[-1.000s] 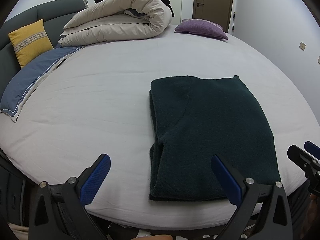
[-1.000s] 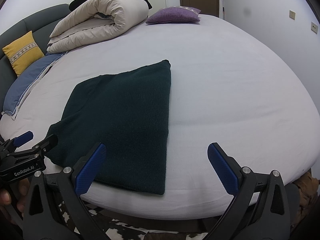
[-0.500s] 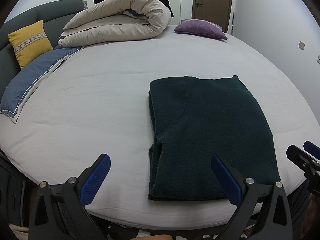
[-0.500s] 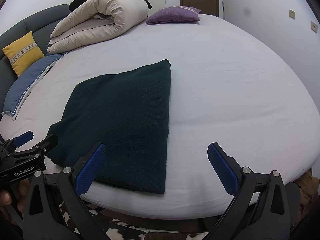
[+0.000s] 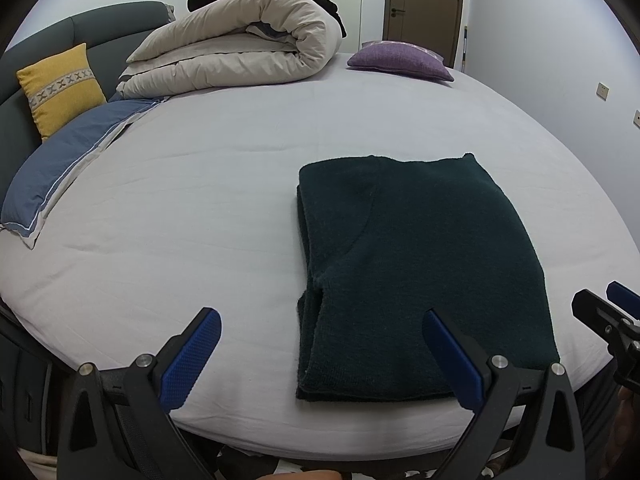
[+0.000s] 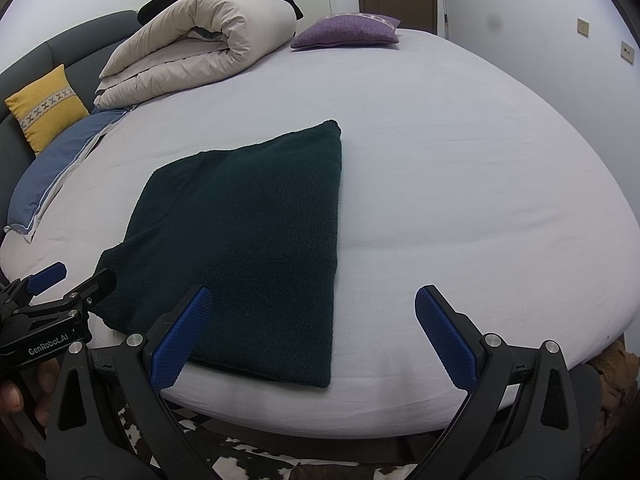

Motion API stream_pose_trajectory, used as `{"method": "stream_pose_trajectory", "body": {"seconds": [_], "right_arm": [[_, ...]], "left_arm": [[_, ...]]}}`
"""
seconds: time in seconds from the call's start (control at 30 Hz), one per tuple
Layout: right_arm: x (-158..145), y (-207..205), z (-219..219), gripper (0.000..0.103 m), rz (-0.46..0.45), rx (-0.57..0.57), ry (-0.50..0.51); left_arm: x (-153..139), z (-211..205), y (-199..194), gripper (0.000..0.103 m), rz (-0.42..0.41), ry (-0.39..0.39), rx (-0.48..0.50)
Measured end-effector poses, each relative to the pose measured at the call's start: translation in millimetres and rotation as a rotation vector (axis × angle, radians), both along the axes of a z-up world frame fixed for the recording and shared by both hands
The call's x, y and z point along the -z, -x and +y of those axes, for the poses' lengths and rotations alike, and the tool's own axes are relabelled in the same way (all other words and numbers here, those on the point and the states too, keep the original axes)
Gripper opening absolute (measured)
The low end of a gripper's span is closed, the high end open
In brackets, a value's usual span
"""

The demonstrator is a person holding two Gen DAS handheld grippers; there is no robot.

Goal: Fold small clothes

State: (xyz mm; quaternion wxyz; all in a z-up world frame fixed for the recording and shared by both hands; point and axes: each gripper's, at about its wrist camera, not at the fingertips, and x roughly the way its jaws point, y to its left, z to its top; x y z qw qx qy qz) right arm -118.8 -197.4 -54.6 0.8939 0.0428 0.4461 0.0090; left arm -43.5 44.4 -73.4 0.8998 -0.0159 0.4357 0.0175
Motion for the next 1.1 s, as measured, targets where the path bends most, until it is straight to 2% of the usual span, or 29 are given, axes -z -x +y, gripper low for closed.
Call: {"method": "stream_pose_trajectory", "body": {"seconds": [1.1], "right_arm": [[-1.2,4.1,3.3,0.103,-0.001,0.009,-0.004]], "left_arm": [[-8.3,1.4,-1.0,0.103,-0.014,0.006,0.002]]}}
